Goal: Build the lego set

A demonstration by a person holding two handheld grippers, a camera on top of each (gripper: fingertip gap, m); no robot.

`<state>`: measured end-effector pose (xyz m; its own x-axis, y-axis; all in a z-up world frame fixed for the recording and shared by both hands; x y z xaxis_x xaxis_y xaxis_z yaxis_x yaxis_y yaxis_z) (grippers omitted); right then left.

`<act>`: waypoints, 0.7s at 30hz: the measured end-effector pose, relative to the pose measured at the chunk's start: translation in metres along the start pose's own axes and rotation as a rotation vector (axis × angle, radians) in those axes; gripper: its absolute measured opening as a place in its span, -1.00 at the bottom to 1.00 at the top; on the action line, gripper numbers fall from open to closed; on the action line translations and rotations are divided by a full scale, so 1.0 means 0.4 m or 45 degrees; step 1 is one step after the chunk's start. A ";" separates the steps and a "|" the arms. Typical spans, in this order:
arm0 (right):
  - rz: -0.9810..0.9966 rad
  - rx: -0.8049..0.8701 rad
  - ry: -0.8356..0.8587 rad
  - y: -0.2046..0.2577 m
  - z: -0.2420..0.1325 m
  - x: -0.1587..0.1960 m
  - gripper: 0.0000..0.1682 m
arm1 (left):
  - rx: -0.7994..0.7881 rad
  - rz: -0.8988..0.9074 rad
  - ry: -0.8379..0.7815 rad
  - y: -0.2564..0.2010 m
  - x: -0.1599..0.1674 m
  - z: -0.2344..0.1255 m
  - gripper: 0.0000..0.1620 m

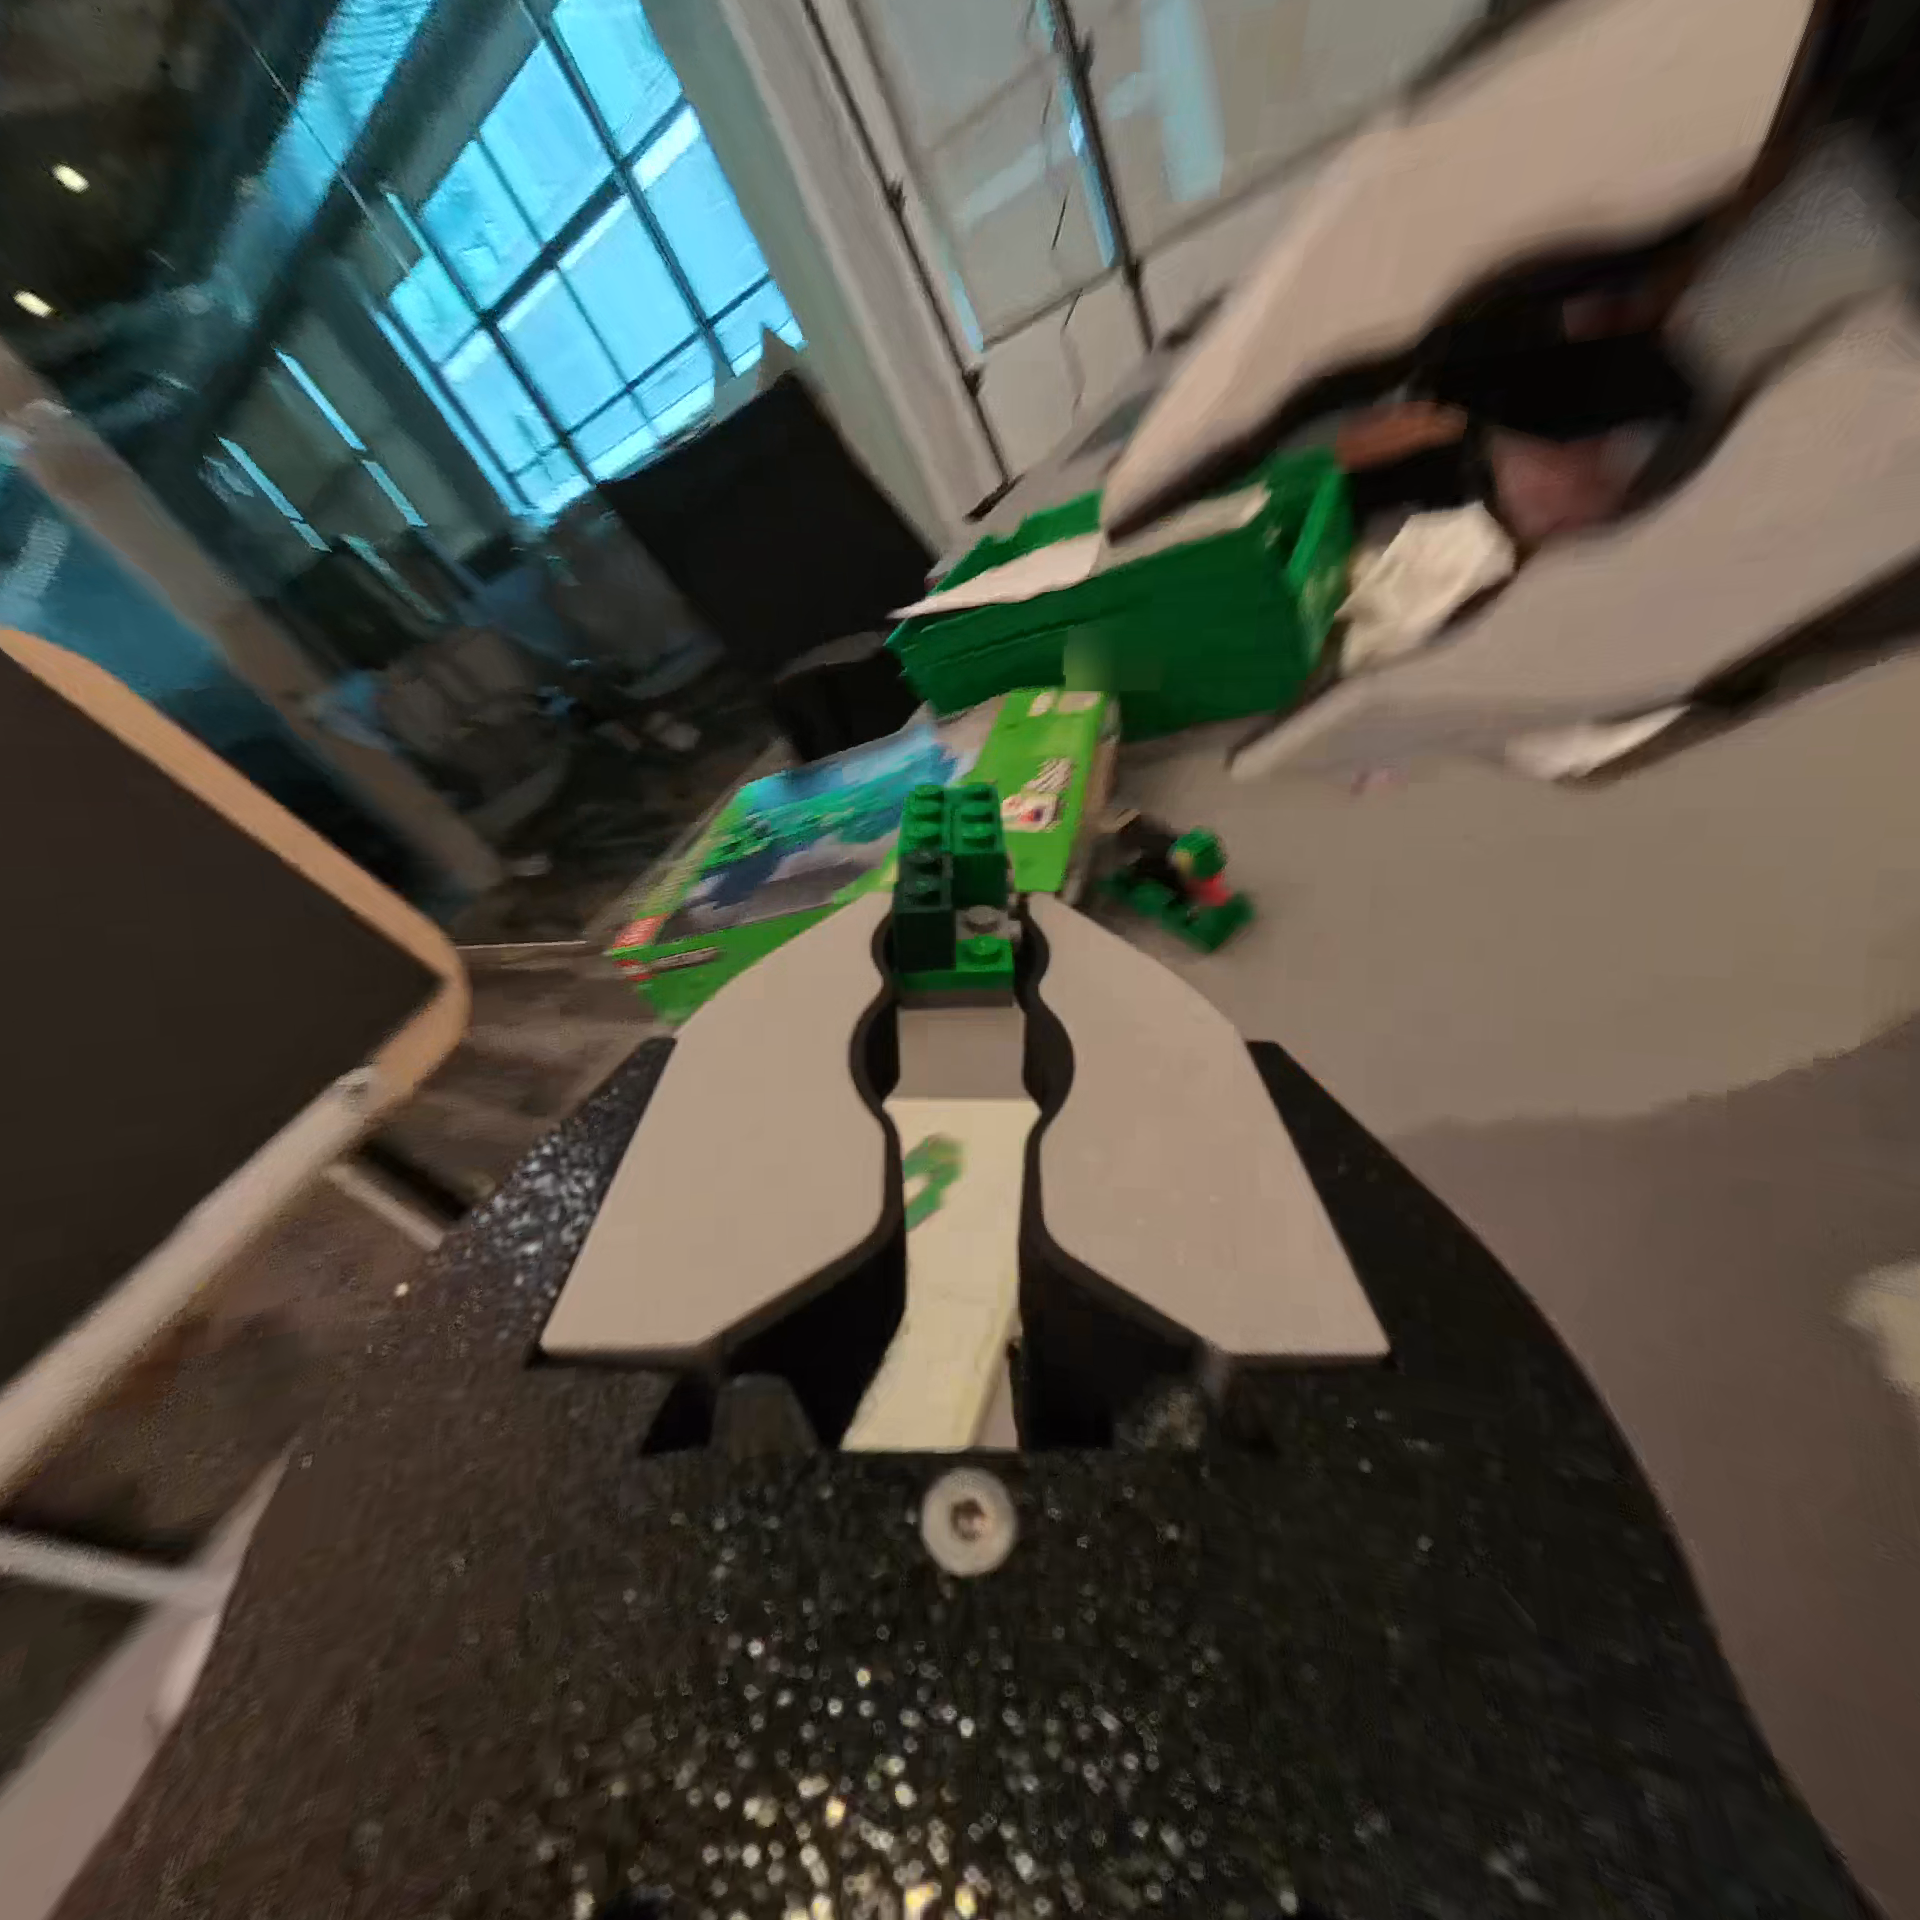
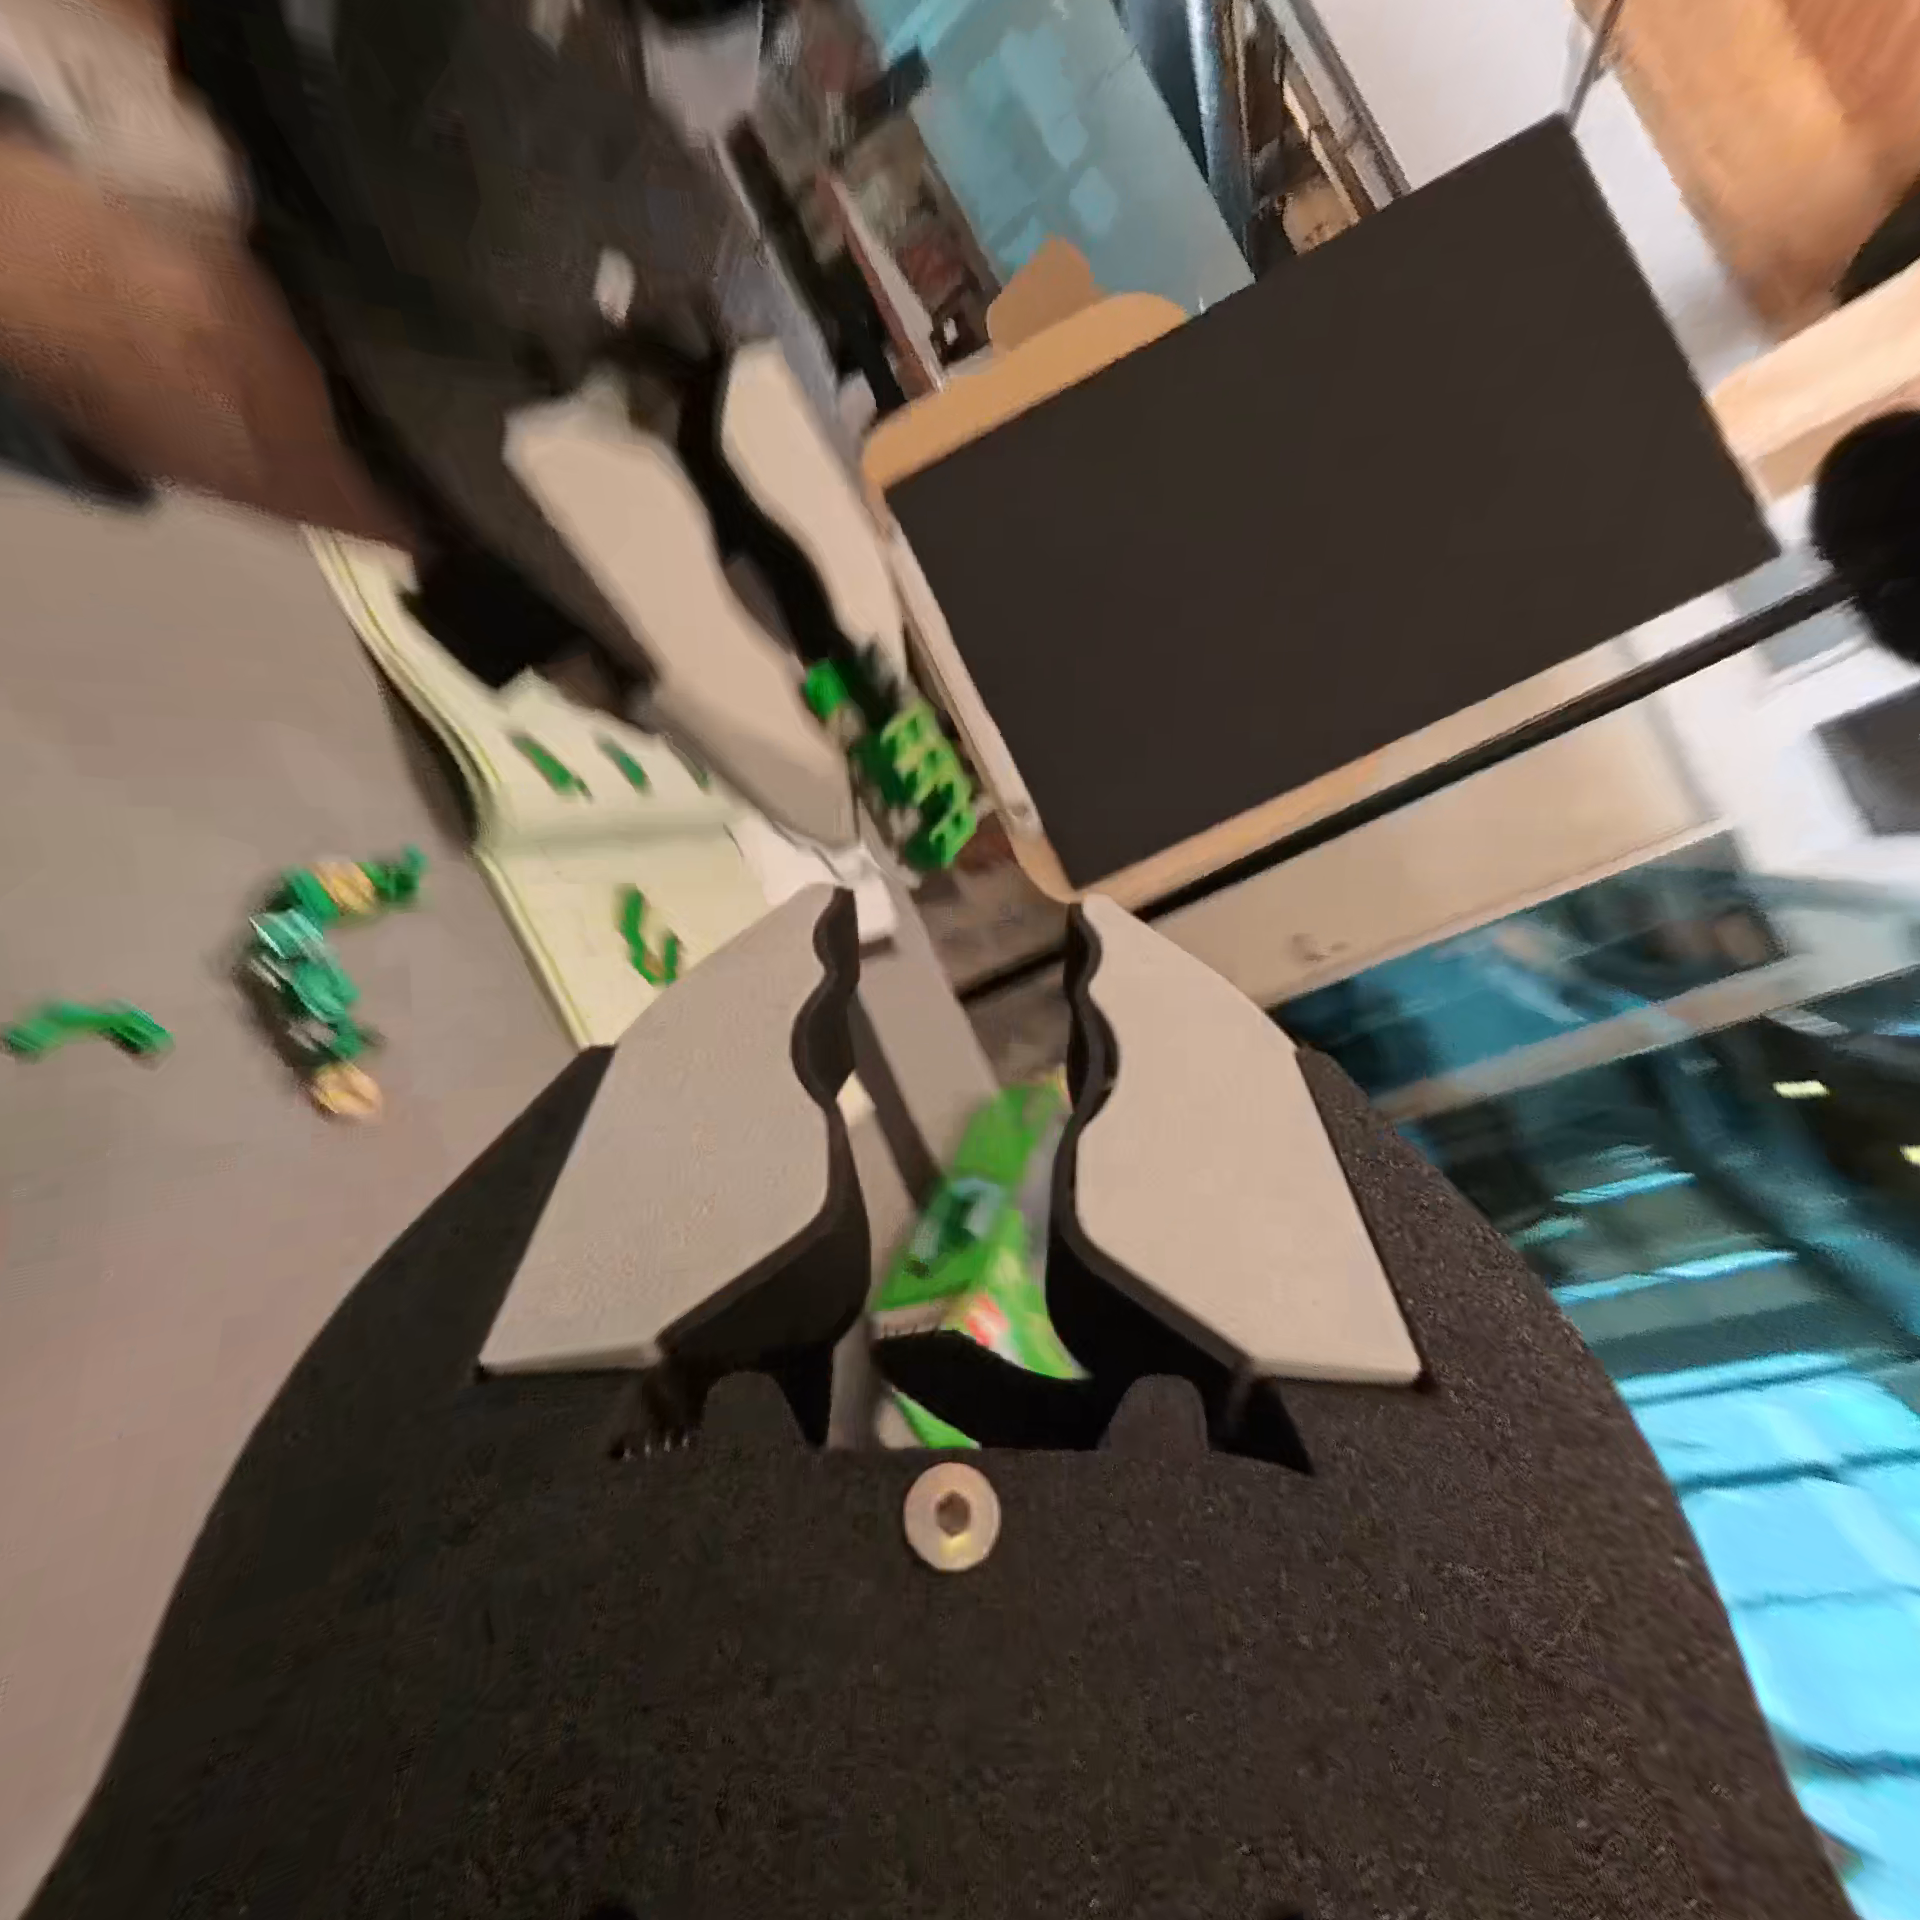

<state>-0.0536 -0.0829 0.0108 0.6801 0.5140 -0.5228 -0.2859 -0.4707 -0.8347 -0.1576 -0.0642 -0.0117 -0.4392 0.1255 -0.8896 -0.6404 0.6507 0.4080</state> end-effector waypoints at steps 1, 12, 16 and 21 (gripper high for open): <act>-0.116 0.056 0.060 0.009 0.011 0.010 -0.53 | 0.059 -0.096 -0.056 0.002 -0.008 -0.005 -0.77; -0.433 0.436 0.075 0.035 0.067 -0.029 -0.56 | 0.305 -0.281 -0.051 -0.031 -0.043 -0.012 -0.77; -0.351 0.378 0.030 0.042 0.067 -0.029 -0.77 | 0.337 -0.188 -0.156 -0.040 -0.052 -0.028 -0.68; 0.197 0.002 -0.300 0.037 0.038 -0.032 -0.78 | 0.352 -0.004 -0.307 -0.042 -0.061 -0.068 -0.30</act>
<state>-0.0766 -0.0856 0.0023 0.4527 0.5885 -0.6699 -0.3752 -0.5559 -0.7418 -0.1533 -0.0985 0.0087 -0.2549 0.2748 -0.9271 -0.4323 0.8253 0.3634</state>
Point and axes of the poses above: each gripper's, where its closed fingertips meet, z out along the fingers, x out of its underside, y = z × x across the jaws, the point moved 5 cm from there along -z, back along the fingers, and after that the axes turned 8 degrees about y, right-handed, at the moved point
